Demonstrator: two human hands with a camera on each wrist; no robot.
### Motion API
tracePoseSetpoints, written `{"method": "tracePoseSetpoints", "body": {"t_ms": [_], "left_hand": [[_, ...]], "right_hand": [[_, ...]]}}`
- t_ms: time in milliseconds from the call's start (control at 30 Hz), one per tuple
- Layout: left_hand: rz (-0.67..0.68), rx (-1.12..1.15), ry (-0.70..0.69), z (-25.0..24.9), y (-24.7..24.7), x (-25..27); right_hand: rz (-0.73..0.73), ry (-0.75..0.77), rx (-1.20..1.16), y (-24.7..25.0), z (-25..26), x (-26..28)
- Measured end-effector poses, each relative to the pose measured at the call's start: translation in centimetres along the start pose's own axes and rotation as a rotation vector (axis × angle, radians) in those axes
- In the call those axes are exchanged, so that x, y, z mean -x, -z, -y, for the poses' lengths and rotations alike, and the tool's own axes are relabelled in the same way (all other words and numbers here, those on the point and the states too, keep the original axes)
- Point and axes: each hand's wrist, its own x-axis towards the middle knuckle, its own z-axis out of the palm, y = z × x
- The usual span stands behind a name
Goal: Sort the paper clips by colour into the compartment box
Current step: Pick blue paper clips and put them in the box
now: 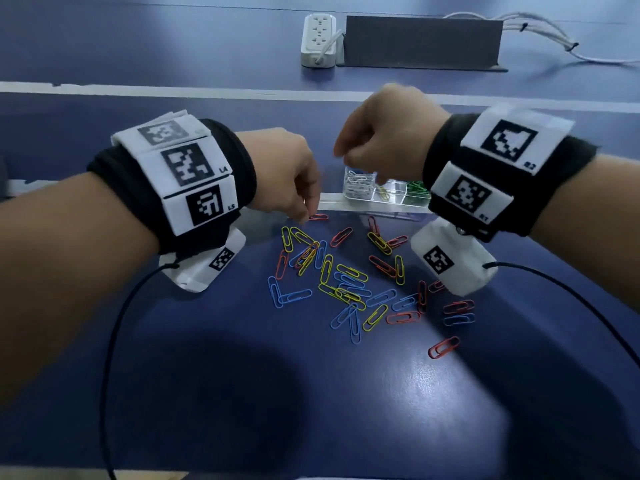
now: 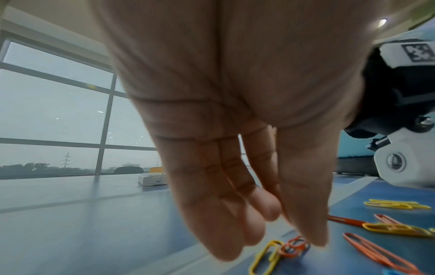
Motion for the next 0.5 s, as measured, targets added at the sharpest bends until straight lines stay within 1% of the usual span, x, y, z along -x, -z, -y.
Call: {"method": "tracePoseSetpoints", "body": {"t_ms": [133,233,367,500], "left_hand": [[0.040,-0.042,-0.017,-0.1,-0.4,0.8],[0.080,-0.066,-0.018,-0.2,-1.0,1.4],[0.117,-0.115,-0.013,-0.4,-1.8,1.9],[0.115,-0.079,0.000,-0.1,-2.1,2.1]], "right_hand": [[0.216,0.183,0.240,-1.7,1.3,2.6],[0.311,0.254,0.315,-2.9,2.1,3.8],[0.318,0.280,0.422,-3.7,2.4,4.1],[0.300,0.222,0.407,-3.5,2.0,3.7]]}}
